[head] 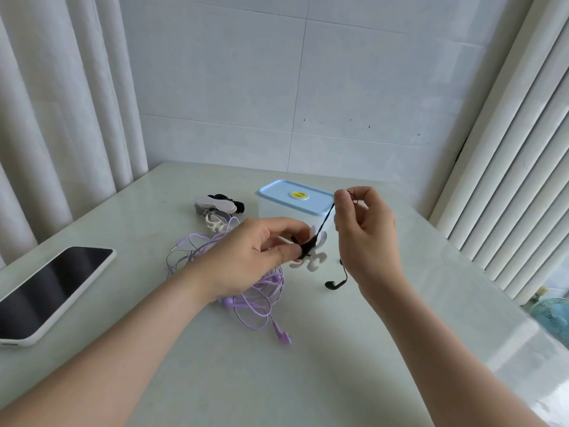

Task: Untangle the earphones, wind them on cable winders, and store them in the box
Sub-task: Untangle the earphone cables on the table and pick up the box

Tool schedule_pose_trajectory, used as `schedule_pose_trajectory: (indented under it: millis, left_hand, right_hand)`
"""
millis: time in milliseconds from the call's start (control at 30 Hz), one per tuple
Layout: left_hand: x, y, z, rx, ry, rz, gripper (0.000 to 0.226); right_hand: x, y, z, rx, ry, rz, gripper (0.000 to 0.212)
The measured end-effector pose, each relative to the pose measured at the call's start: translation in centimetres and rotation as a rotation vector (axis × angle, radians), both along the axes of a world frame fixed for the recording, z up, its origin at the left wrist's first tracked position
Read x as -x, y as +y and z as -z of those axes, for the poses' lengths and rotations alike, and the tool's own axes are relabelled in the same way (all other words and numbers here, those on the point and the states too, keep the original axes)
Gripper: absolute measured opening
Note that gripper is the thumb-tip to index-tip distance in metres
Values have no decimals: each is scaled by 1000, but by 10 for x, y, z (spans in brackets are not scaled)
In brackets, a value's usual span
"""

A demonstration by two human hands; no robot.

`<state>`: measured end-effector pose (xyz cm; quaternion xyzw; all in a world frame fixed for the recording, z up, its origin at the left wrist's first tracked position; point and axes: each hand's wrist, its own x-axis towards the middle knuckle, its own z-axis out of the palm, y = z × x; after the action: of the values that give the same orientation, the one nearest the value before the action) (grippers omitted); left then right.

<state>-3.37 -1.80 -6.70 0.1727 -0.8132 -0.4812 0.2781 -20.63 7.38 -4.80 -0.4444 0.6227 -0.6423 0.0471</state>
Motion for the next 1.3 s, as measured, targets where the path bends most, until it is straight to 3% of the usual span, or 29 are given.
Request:
schedule_pose_trajectory:
  millis: [100,200,433,500,567,667,833,900,933,1033,1100,1133,1200,1300]
  left_hand:
    - [0,0,0,-104,76,70,22]
    - [2,1,-2,-299,289,69,34]
    - [-3,-3,-15,-645,641,135,36]
    - [-4,-5,-17,-709,714,116,41]
    - [-4,-7,-17,-765,761,73,50]
    - [-3,-5,-17,-817,768,30,49]
    - [-2,-4,-18,-858,767,6,36]
    - [-1,-5,-17,-864,758,-25,36]
    - [-1,-4,-17,-870,751,-41,36]
    - [2,-1,-17,-857,722,-65,34]
    - [1,1,-18,-839,709,-60,33]
    - [1,2,-19,-829,704,-57,33]
    - [1,3,-20,-808,686,-49,31]
    - [2,4,-20,-804,678,-40,32]
  right_hand:
    - [6,-3,3,-39,81,52,27]
    - [10,-2,4,-104,183,111,31]
    - [-2,-3,9,-457,446,-104,40]
    - [-4,-3,11,-528,519,-79,48]
    - [0,-3,11,-554,568,35,59]
    - [10,1,7,-597,571,371,67]
    - [22,9,7,-783,710,666,39]
    - [24,3,16,-642,755,581,18]
    - [20,0,17,-497,705,486,23]
    - [-11,0,8,-159,295,92,20]
    - [-29,2,4,-121,108,-91,11]
    - [-35,4,4,-130,78,-138,19]
    - [-38,4,7,-165,68,-200,26]
    - [-38,3,10,-168,62,-253,22]
